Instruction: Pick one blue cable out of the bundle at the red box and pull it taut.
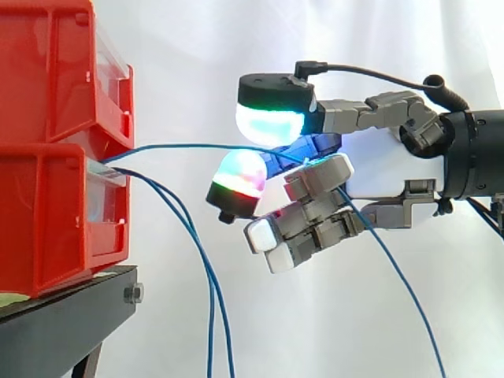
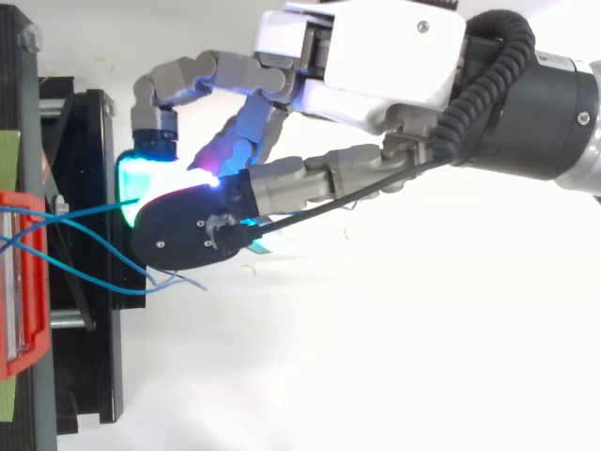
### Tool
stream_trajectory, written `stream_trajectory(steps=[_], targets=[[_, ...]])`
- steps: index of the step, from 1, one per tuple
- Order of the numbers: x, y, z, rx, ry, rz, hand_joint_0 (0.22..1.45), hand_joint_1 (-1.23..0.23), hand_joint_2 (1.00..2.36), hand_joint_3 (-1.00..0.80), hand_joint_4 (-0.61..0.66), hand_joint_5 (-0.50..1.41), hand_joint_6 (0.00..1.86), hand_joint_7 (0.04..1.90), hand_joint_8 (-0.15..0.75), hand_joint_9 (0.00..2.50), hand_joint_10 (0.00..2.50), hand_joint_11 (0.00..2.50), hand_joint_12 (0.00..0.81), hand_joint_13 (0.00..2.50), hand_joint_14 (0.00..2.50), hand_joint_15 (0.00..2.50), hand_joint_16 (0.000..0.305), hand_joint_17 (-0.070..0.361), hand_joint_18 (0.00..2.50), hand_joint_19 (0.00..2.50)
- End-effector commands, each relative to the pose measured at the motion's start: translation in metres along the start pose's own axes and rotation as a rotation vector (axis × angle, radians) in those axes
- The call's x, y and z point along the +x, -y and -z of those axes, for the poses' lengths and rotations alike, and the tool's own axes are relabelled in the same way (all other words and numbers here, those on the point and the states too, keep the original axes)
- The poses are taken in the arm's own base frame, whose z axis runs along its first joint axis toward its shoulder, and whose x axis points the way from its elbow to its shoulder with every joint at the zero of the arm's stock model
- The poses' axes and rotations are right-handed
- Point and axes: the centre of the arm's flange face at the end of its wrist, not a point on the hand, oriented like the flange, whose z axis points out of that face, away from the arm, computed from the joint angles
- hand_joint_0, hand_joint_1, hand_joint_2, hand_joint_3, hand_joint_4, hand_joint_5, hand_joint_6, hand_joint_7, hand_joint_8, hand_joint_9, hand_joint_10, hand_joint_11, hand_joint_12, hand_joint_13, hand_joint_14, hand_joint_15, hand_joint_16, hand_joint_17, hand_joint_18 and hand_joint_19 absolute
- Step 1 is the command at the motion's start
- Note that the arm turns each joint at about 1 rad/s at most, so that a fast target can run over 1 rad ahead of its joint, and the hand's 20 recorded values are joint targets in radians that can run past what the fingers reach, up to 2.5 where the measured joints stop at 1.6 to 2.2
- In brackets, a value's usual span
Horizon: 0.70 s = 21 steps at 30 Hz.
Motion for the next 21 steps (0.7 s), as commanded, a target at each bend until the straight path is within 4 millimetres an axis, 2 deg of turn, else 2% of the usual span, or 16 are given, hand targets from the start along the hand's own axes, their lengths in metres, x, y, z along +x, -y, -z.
stream_trajectory(steps=[1, 10, 17, 21], targets=[[0.000, 0.000, 0.000, 0.001, 0.005, 0.000, 0.62, -0.62, 1.01, -0.31, 0.32, -0.03, 0.50, 1.40, 0.358, 1.37, 0.01, 1.48, 0.398, 0.92, 0.02, 0.49, 0.055, 0.123, 0.76, 0.47], [-0.002, -0.011, -0.003, -0.012, 0.009, -0.003, 0.62, -0.61, 1.01, -0.34, 0.40, -0.02, 0.50, 1.35, 0.360, 1.41, 0.02, 1.46, 0.395, 0.94, 0.02, 0.49, 0.055, 0.123, 0.77, 0.45], [-0.001, -0.012, -0.003, 0.001, 0.003, 0.000, 0.62, -0.66, 1.02, -0.29, 0.34, -0.02, 0.50, 1.37, 0.358, 1.42, 0.02, 1.47, 0.399, 0.95, 0.02, 0.48, 0.055, 0.124, 0.79, 0.44], [-0.001, -0.012, -0.003, 0.001, 0.003, 0.002, 0.62, -0.72, 1.01, -0.32, 0.37, -0.01, 0.50, 1.38, 0.361, 1.42, 0.02, 1.43, 0.397, 0.97, 0.02, 0.49, 0.056, 0.126, 0.81, 0.42]])
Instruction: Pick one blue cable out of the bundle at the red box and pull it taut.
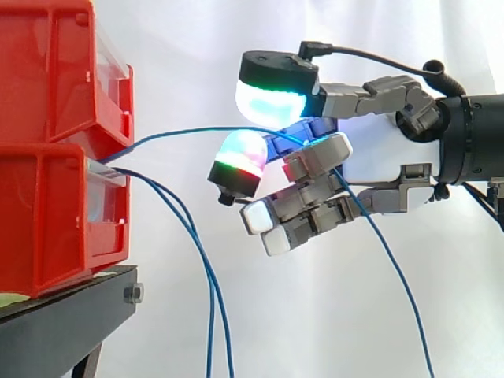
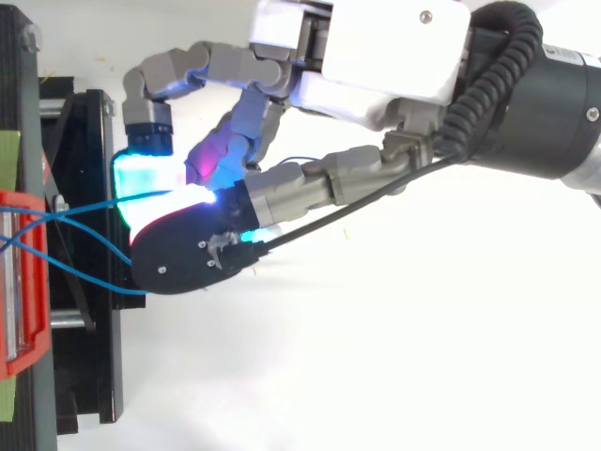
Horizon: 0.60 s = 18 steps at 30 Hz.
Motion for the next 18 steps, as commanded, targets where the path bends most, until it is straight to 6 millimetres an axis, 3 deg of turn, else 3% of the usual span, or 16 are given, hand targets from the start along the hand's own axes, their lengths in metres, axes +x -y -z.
stream_trajectory(steps=[1, 5, 9, 15, 18], targets=[[0.0002, 0.0001, 0.0000, 0.001, 0.000, 0.002, 0.62, -0.72, 1.01, -0.32, 0.36, 0.00, 0.50, 1.38, 0.362, 1.42, 0.02, 1.43, 0.393, 0.97, 0.02, 0.49, 0.056, 0.126, 0.81, 0.42], [0.0025, -0.0011, -0.0002, -0.001, -0.003, 0.006, 0.62, -0.75, 1.01, -0.36, 0.36, 0.01, 0.50, 1.38, 0.370, 1.43, 0.02, 1.34, 0.391, 0.99, 0.02, 0.48, 0.056, 0.126, 0.82, 0.41], [0.0026, -0.0005, -0.0001, -0.001, -0.003, 0.007, 0.60, -0.64, 1.01, -0.40, 0.36, 0.02, 0.50, 1.32, 0.368, 1.47, 0.02, 1.17, 0.387, 1.02, 0.02, 0.48, 0.056, 0.125, 0.84, 0.42], [0.0036, -0.0020, -0.0004, -0.003, -0.004, 0.009, 0.60, -0.56, 1.01, -0.40, 0.40, 0.03, 0.50, 1.26, 0.366, 1.50, 0.02, 1.11, 0.383, 1.03, 0.02, 0.47, 0.055, 0.125, 0.84, 0.42], [0.0035, -0.0020, -0.0004, -0.003, -0.003, 0.009, 0.61, -0.60, 1.01, -0.34, 0.44, 0.03, 0.50, 1.24, 0.369, 1.51, 0.02, 1.08, 0.386, 1.04, 0.02, 0.47, 0.056, 0.126, 0.85, 0.41]])
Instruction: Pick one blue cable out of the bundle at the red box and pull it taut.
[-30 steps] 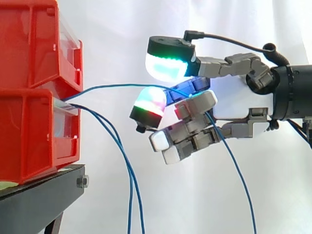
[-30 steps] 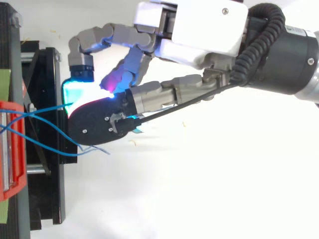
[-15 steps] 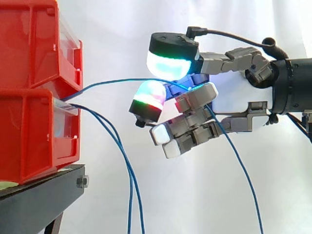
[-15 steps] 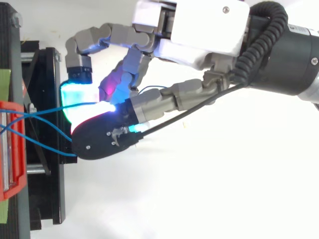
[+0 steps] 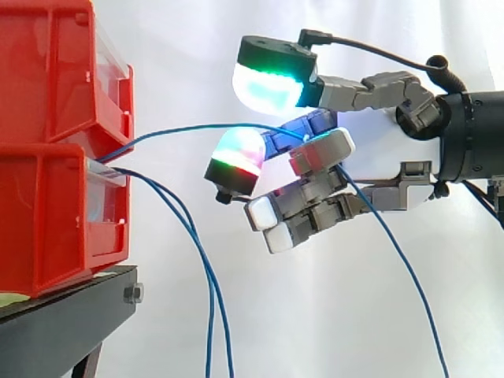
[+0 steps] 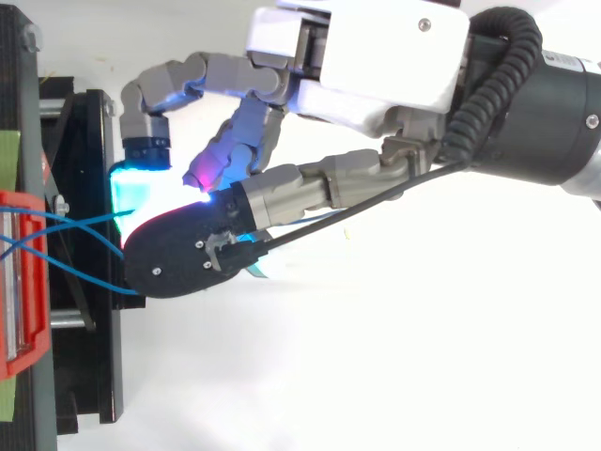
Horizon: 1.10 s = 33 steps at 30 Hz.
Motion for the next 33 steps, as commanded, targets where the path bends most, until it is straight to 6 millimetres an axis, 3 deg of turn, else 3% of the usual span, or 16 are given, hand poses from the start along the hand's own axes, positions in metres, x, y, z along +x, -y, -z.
stream_trajectory(steps=[1, 7, 9, 13, 16, 20, 26, 33], targets=[[0.0002, -0.0002, 0.0000, 0.000, 0.000, 0.000, 0.62, -0.62, 1.01, -0.34, 0.44, 0.03, 0.50, 1.24, 0.373, 1.51, 0.02, 1.08, 0.386, 1.04, 0.02, 0.47, 0.056, 0.126, 0.85, 0.41], [0.0002, -0.0002, 0.0000, 0.000, 0.000, 0.000, 0.62, -0.77, 1.02, -0.24, 0.40, 0.03, 0.50, 1.25, 0.390, 1.52, 0.02, 1.09, 0.398, 1.06, 0.02, 0.47, 0.058, 0.130, 0.89, 0.38], [0.0001, -0.0009, -0.0002, -0.001, 0.001, 0.000, 0.62, -0.83, 1.02, -0.26, 0.31, 0.03, 0.50, 1.36, 0.403, 1.49, 0.02, 1.10, 0.404, 1.07, 0.02, 0.47, 0.058, 0.130, 0.89, 0.37], [0.0001, -0.0009, -0.0002, -0.001, 0.001, 0.000, 0.62, -0.88, 1.01, -0.36, 0.32, 0.03, 0.51, 1.47, 0.404, 1.47, 0.02, 1.11, 0.402, 1.05, 0.02, 0.46, 0.057, 0.129, 0.89, 0.36], [0.0014, -0.0010, 0.0000, 0.002, 0.008, 0.000, 0.56, -0.78, 1.00, -0.49, 0.36, 0.04, 0.50, 1.40, 0.393, 1.47, 0.02, 0.94, 0.396, 1.06, 0.02, 0.45, 0.059, 0.132, 0.90, 0.38], [0.0036, -0.0014, 0.0001, 0.002, 0.007, 0.000, 0.56, -0.56, 1.00, -0.45, 0.37, 0.04, 0.50, 1.23, 0.382, 1.43, 0.02, 0.72, 0.388, 1.06, 0.01, 0.42, 0.058, 0.132, 0.90, 0.40], [0.0059, -0.0018, 0.0002, 0.001, 0.003, 0.000, 0.60, -0.47, 1.01, -0.36, 0.48, 0.03, 0.50, 1.08, 0.367, 1.33, 0.01, 0.43, 0.381, 1.01, 0.01, 0.37, 0.057, 0.128, 0.88, 0.41], [0.0082, -0.0023, 0.0004, 0.000, 0.000, 0.000, 0.63, -0.76, 1.02, -0.22, 0.52, 0.04, 0.51, 1.06, 0.385, 1.34, 0.01, 0.42, 0.382, 1.03, 0.01, 0.37, 0.057, 0.129, 0.89, 0.35]])
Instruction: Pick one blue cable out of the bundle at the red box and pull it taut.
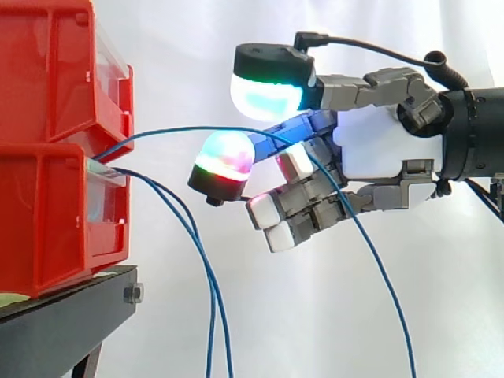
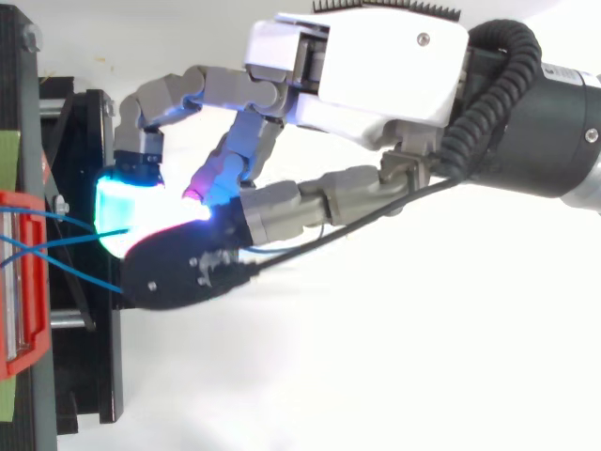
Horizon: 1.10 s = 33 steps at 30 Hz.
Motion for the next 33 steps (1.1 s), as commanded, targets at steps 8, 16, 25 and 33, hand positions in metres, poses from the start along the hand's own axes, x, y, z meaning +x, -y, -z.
stream_trajectory(steps=[8, 16, 25, 33], targets=[[0.0035, -0.0006, 0.0003, 0.001, 0.006, 0.000, 0.64, -0.86, 1.02, -0.23, 0.45, 0.04, 0.51, 1.19, 0.402, 1.34, 0.01, 0.46, 0.390, 1.03, 0.01, 0.37, 0.058, 0.131, 0.90, 0.34], [0.0035, -0.0006, 0.0003, 0.001, 0.006, 0.000, 0.61, -0.74, 1.01, -0.37, 0.40, 0.05, 0.50, 1.19, 0.386, 1.33, 0.01, 0.43, 0.379, 1.03, 0.02, 0.38, 0.058, 0.129, 0.90, 0.36], [0.0044, 0.0016, 0.0027, 0.024, 0.000, 0.005, 0.61, -0.54, 1.02, -0.30, 0.40, 0.05, 0.51, 1.16, 0.363, 1.36, 0.01, 0.35, 0.378, 1.03, 0.01, 0.37, 0.058, 0.129, 0.89, 0.40], [0.0055, 0.0027, 0.0042, 0.037, -0.004, 0.009, 0.59, -0.51, 1.01, -0.12, 0.43, 0.06, 0.51, 1.11, 0.400, 1.36, 0.01, 0.27, 0.430, 1.07, 0.01, 0.33, 0.070, 0.158, 0.99, 0.35]])
